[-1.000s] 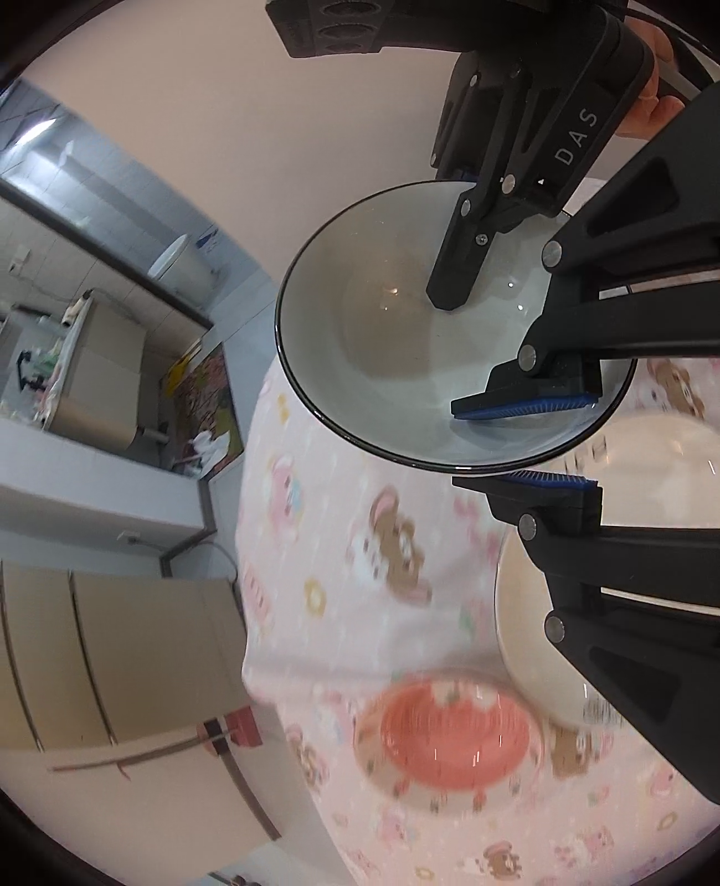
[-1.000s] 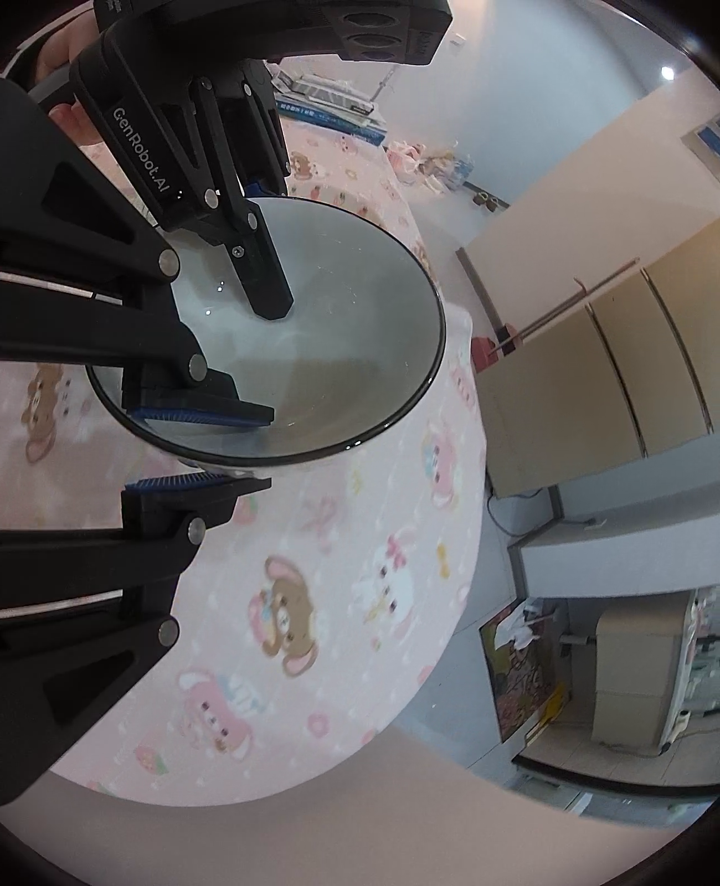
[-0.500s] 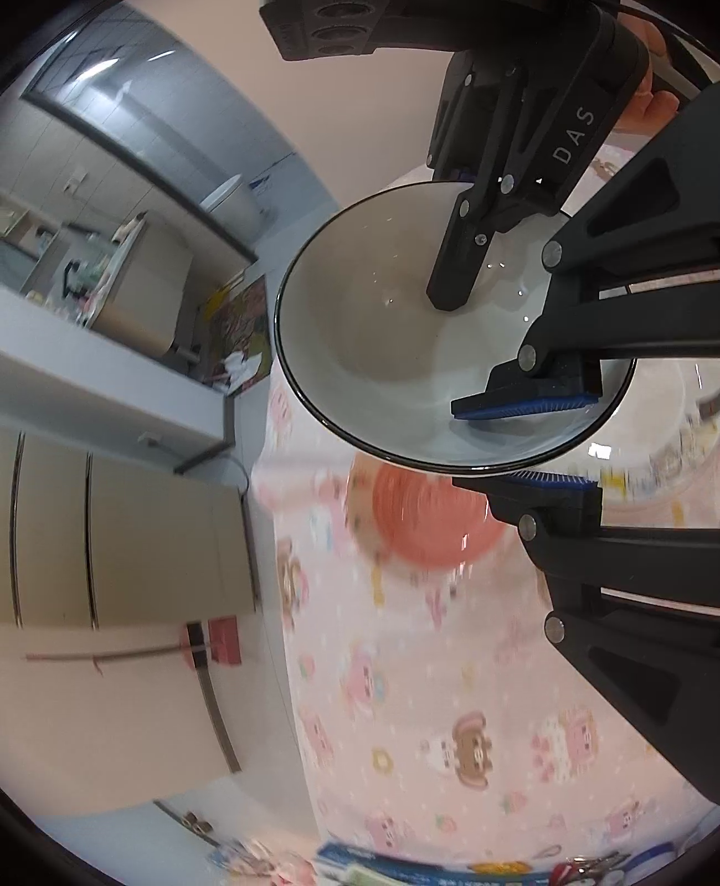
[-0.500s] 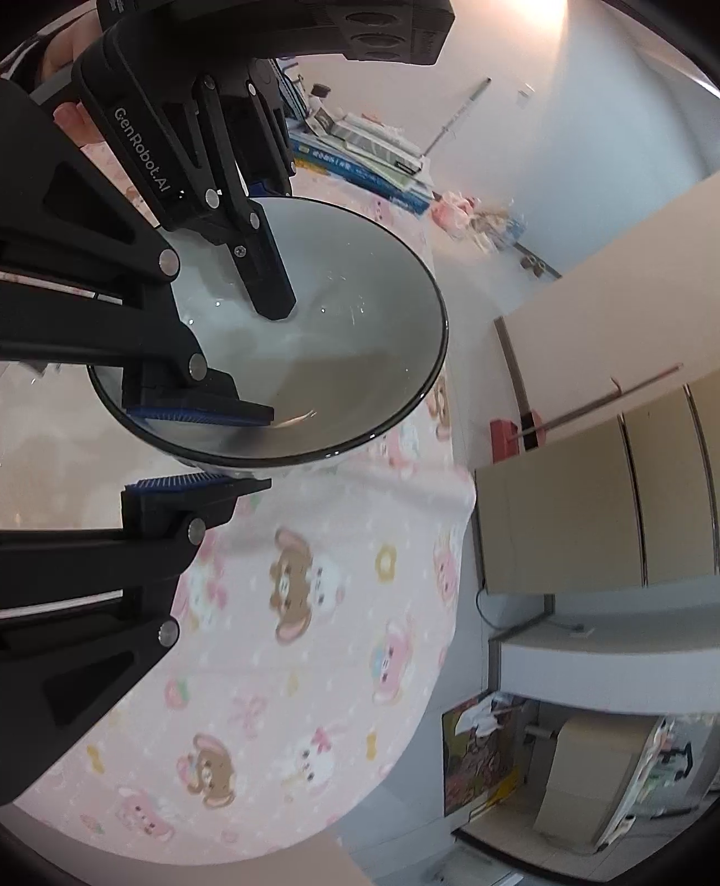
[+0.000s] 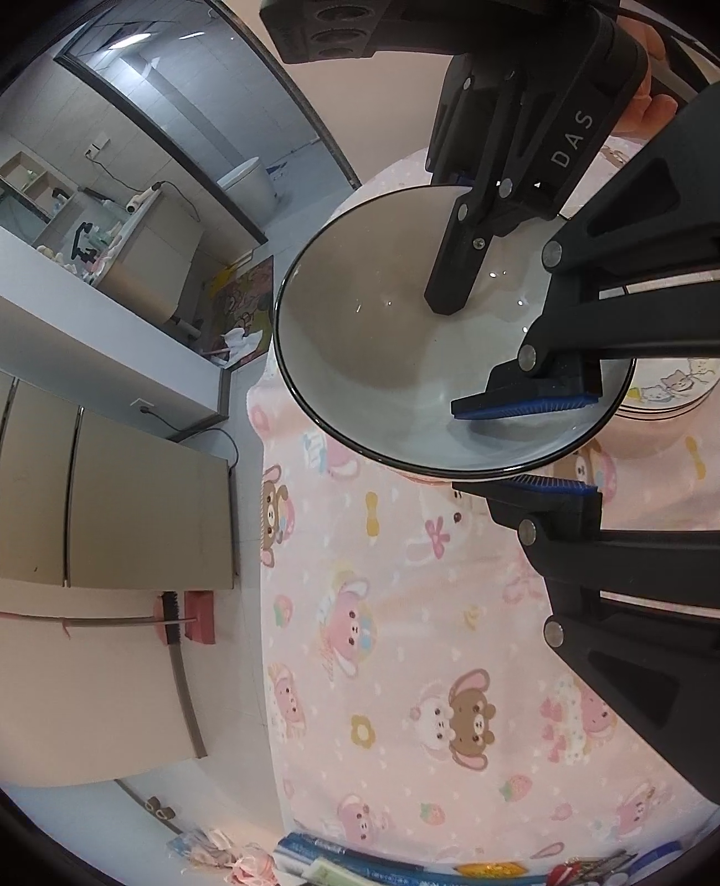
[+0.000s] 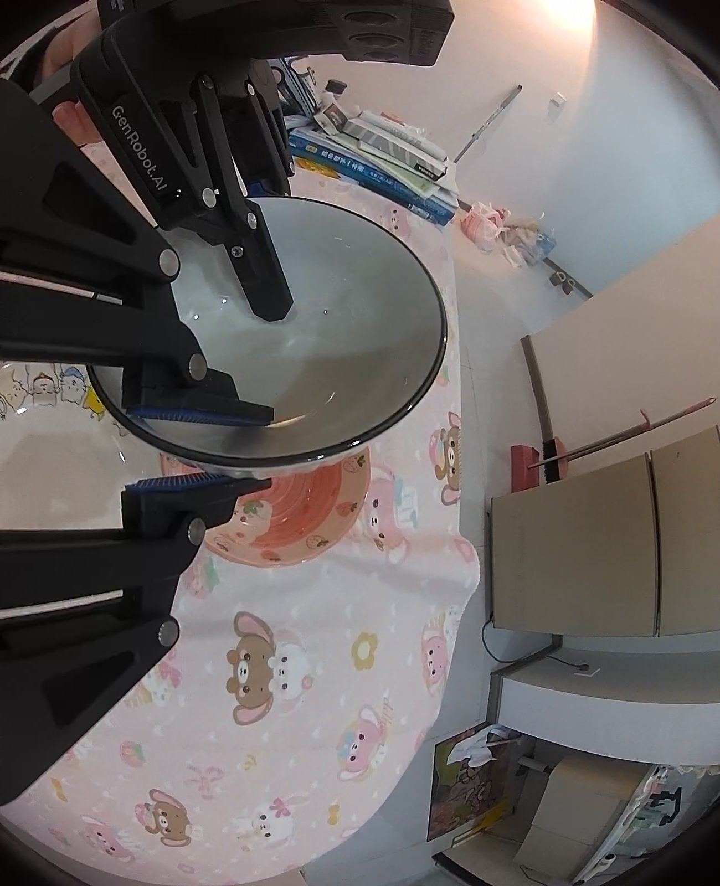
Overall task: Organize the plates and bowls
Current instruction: 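Lower the white bowl into the nested pink bowls with both grippers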
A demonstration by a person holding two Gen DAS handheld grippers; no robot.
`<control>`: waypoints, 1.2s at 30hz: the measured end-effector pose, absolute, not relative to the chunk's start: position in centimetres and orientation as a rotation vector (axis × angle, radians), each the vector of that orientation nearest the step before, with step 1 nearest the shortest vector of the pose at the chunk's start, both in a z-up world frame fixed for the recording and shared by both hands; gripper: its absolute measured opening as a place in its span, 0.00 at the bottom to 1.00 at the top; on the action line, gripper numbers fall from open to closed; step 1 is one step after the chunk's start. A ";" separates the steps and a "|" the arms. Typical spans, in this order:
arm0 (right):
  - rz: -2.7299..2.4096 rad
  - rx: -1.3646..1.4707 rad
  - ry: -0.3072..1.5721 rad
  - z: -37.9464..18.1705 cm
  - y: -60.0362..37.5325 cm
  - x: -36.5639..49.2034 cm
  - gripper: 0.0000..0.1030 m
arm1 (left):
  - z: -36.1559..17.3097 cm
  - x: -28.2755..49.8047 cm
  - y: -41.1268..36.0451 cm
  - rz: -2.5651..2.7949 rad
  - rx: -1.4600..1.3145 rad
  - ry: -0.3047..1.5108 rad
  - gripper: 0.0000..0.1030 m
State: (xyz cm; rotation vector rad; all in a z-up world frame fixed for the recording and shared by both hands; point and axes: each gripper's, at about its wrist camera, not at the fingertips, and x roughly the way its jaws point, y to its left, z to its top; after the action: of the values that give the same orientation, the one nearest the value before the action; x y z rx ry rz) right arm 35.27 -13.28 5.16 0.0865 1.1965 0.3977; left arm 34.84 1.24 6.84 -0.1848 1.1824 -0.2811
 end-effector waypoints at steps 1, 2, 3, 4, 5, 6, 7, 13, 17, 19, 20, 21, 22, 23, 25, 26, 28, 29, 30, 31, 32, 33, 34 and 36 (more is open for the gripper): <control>0.394 0.088 1.201 5.0 -13.2 35.4 0.15 | 6.5 35.0 1.1 -0.285 -0.182 1.187 0.18; 0.390 0.090 1.207 4.6 -13.3 35.6 0.15 | 6.2 35.2 1.0 -0.287 -0.180 1.192 0.18; 0.385 0.093 1.212 4.4 -13.3 35.7 0.15 | 5.8 35.4 0.8 -0.290 -0.176 1.197 0.18; 0.380 0.094 1.217 4.0 -13.4 35.8 0.15 | 5.4 35.5 0.6 -0.291 -0.172 1.203 0.18; 0.374 0.094 1.223 3.7 -13.5 36.0 0.15 | 5.1 35.6 0.5 -0.290 -0.169 1.207 0.18; 0.370 0.093 1.228 3.5 -13.4 36.1 0.15 | 4.7 35.7 0.4 -0.285 -0.168 1.211 0.18; 0.367 0.092 1.233 3.2 -13.4 36.2 0.15 | 4.4 35.8 0.3 -0.278 -0.169 1.213 0.18; 0.361 0.094 1.254 1.8 -13.2 36.7 0.15 | 3.1 36.4 0.3 -0.261 -0.139 1.225 0.18; 0.361 0.064 1.253 1.3 -12.7 36.8 0.15 | 2.8 36.5 0.1 -0.237 -0.095 1.214 0.18; 0.354 0.038 1.245 1.2 -12.3 36.7 0.16 | 2.6 36.6 0.1 -0.231 -0.078 1.209 0.18; 0.348 0.014 1.236 1.3 -12.1 36.7 0.16 | 2.5 36.6 -0.1 -0.231 -0.074 1.210 0.18; 0.341 -0.010 1.228 1.3 -12.0 36.6 0.16 | 2.3 36.7 -0.1 -0.233 -0.073 1.213 0.18; 0.332 -0.044 1.217 1.3 -11.8 36.5 0.16 | 2.2 36.7 -0.1 -0.238 -0.076 1.214 0.18; 0.322 -0.070 1.206 1.4 -11.6 36.3 0.16 | 2.1 36.8 -0.2 -0.240 -0.076 1.215 0.18; 0.308 -0.123 1.185 1.6 -11.4 36.2 0.16 | 1.9 36.8 -0.4 -0.237 -0.067 1.212 0.18; 0.302 -0.145 1.177 1.6 -11.3 36.2 0.16 | 1.8 36.8 -0.6 -0.235 -0.060 1.210 0.18; 0.288 -0.184 1.166 1.5 -11.2 36.0 0.16 | 1.6 36.7 -0.9 -0.235 -0.046 1.208 0.18; 0.281 -0.202 1.161 1.4 -11.2 36.0 0.16 | 1.5 36.7 -1.1 -0.232 -0.037 1.206 0.18; 0.276 -0.221 1.152 1.3 -11.2 35.9 0.16 | 1.4 36.7 -1.3 -0.226 -0.016 1.198 0.18; 0.271 -0.243 1.143 1.2 -11.2 35.9 0.16 | 1.4 36.6 -1.5 -0.221 0.001 1.192 0.18; 0.265 -0.261 1.133 1.2 -11.2 35.8 0.16 | 1.4 36.6 -1.8 -0.214 0.020 1.186 0.18; 0.258 -0.276 1.126 1.1 -11.1 35.7 0.16 | 1.3 36.5 -2.1 -0.207 0.039 1.180 0.18; 0.253 -0.290 1.118 1.0 -11.1 35.7 0.16 | 1.3 36.5 -2.2 -0.203 0.051 1.176 0.18; 0.251 -0.305 1.098 0.9 -11.0 35.6 0.16 | 1.3 36.5 -2.3 -0.199 0.063 1.167 0.18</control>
State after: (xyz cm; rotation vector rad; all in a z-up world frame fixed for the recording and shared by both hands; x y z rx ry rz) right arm 35.64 -11.02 0.89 -0.3049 1.0983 0.2512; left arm 36.45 -2.32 1.31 0.0628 1.1671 -0.1990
